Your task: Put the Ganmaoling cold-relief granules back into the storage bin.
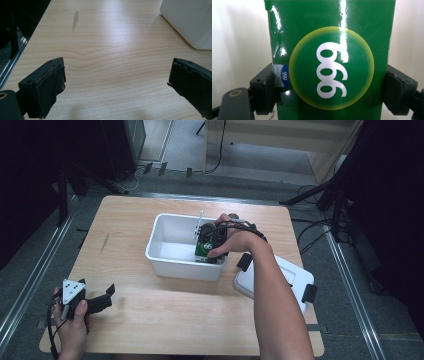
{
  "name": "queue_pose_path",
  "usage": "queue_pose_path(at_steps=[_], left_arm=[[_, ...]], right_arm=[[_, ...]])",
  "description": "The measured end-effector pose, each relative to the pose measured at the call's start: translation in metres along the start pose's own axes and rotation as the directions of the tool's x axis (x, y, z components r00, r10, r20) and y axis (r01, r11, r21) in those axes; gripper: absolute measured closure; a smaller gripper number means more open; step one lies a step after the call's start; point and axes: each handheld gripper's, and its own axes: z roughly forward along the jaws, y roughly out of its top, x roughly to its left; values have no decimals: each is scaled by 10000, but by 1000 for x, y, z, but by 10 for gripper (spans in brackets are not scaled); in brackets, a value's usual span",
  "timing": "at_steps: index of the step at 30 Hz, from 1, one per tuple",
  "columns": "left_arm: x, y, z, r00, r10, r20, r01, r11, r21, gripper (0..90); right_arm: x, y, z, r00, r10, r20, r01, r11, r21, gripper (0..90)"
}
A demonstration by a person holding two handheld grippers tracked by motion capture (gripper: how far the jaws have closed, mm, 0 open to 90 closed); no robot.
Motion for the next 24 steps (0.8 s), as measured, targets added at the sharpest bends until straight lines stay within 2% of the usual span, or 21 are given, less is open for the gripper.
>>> queue_pose_path(at_steps=[5,7,9,14,17,18,19,20,21,24], left_arm=[[0,0,0,10000,-39,-29,39,10000,-25,15],[0,0,0,10000,-16,-14,16,10000,2,15],[0,0,0,10000,-27,-14,27,10000,-5,15],[0,0,0,10000,-27,-19,27,10000,5,15],[0,0,0,10000,-8,-32,8,10000,33,15],[0,0,0,10000,-17,-36,17,10000,36,15],[0,0,0,10000,-16,-40,16,10000,26,15],[0,0,0,10000,-11,-37,11,10000,43,15],[0,0,0,10000,-8,-41,8,10000,45,15],[-1,0,1,10000,-52,-53,52,10000,9,15]], right_arm=[[1,-2,-2,9995,185,257,-185,9998,16,125],[0,-4,-7,9976,325,617,-304,9990,-339,98],[1,-5,-9,9965,399,739,-375,9987,-340,89],[2,-10,-22,9936,793,810,-744,9953,-618,22],[2,-16,-35,9908,1110,777,-1025,9890,-1062,5],[4,-20,-45,9870,1450,691,-1343,9811,-1396,0],[4,-20,-45,9870,1450,691,-1343,9811,-1396,0],[6,-25,-54,9850,1624,587,-1500,9730,-1752,0],[6,-25,-54,9850,1624,587,-1500,9730,-1752,0],[10,-32,-67,9800,1920,531,-1782,9639,-1978,0]])
